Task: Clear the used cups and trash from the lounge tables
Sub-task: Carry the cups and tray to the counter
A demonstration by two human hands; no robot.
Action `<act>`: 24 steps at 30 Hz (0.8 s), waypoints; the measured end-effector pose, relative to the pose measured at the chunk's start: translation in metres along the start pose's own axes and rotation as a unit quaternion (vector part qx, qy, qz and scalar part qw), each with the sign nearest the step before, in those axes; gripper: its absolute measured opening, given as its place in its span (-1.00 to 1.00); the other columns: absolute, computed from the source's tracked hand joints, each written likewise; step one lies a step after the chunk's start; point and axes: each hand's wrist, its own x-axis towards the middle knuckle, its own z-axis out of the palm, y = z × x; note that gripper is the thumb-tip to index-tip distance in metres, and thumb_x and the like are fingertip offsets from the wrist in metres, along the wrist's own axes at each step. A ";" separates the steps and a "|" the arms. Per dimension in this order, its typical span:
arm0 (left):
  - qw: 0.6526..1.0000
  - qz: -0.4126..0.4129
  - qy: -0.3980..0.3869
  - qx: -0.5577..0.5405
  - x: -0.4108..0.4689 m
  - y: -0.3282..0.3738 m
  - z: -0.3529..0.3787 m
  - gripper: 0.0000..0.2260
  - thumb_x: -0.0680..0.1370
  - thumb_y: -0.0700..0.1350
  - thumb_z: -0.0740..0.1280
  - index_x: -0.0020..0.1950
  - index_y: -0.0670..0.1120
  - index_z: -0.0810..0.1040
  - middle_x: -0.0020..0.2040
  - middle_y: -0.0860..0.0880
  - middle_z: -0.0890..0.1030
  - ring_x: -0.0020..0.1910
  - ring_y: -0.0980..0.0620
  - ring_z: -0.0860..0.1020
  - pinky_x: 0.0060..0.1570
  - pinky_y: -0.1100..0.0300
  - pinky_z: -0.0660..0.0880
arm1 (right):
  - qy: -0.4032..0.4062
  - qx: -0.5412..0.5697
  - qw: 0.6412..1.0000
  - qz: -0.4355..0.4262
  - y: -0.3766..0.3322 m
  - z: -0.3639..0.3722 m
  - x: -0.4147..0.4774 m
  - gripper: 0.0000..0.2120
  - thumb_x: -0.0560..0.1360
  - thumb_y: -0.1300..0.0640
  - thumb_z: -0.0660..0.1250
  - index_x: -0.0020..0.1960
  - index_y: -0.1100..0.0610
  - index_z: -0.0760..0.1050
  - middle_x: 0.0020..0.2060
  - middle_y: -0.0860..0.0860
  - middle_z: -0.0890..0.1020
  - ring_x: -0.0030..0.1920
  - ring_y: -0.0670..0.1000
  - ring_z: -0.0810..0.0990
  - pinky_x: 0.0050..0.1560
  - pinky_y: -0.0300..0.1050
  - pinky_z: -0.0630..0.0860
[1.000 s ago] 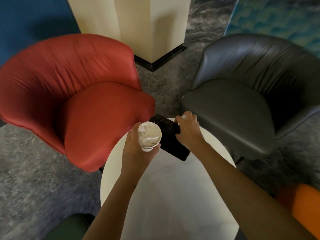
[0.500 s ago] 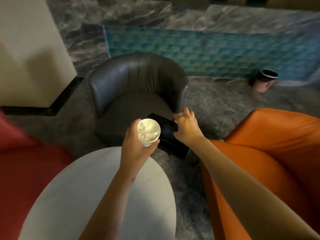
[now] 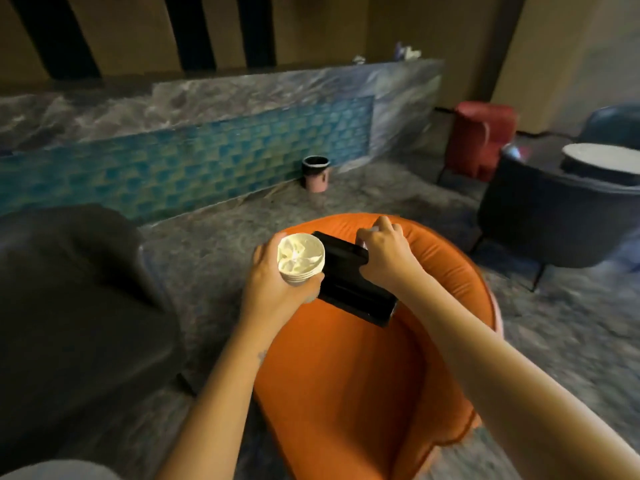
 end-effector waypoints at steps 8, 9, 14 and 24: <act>0.992 0.074 -0.083 -0.052 0.040 0.141 0.212 -0.28 0.30 -0.04 0.52 0.40 -0.10 0.33 0.25 -0.10 0.44 0.24 0.01 0.39 0.00 0.49 0.17 | 0.042 -0.046 0.991 0.118 0.239 -0.096 -0.018 -0.65 0.34 0.24 0.35 0.12 0.20 0.45 0.11 0.19 0.36 0.10 0.26 0.35 -0.05 0.04 0.41; 0.990 0.084 -0.096 -0.054 0.044 0.155 0.234 -0.28 0.31 -0.04 0.52 0.40 -0.11 0.33 0.25 -0.10 0.44 0.23 0.00 0.40 0.00 0.49 0.18 | 0.048 -0.051 0.989 0.133 0.264 -0.104 -0.020 -0.64 0.34 0.23 0.35 0.13 0.20 0.45 0.11 0.19 0.36 0.10 0.26 0.35 -0.05 0.04 0.41; 0.983 0.116 -0.134 -0.057 0.081 0.208 0.337 -0.28 0.32 0.00 0.51 0.41 -0.07 0.31 0.24 -0.09 0.44 0.22 -0.02 0.41 -0.01 0.41 0.20 | 0.054 -0.068 0.977 0.196 0.377 -0.125 -0.010 -0.66 0.35 0.25 0.35 0.12 0.19 0.45 0.09 0.18 0.35 0.09 0.25 0.35 -0.09 0.02 0.39; 0.981 0.104 -0.145 -0.072 0.229 0.236 0.530 -0.28 0.33 0.05 0.48 0.41 0.02 0.25 0.35 -0.04 0.37 0.28 -0.02 0.37 0.10 0.22 0.28 | 0.028 -0.077 0.978 0.191 0.560 -0.114 0.139 -0.67 0.35 0.25 0.34 0.12 0.19 0.46 0.09 0.17 0.35 0.10 0.24 0.35 -0.05 0.03 0.44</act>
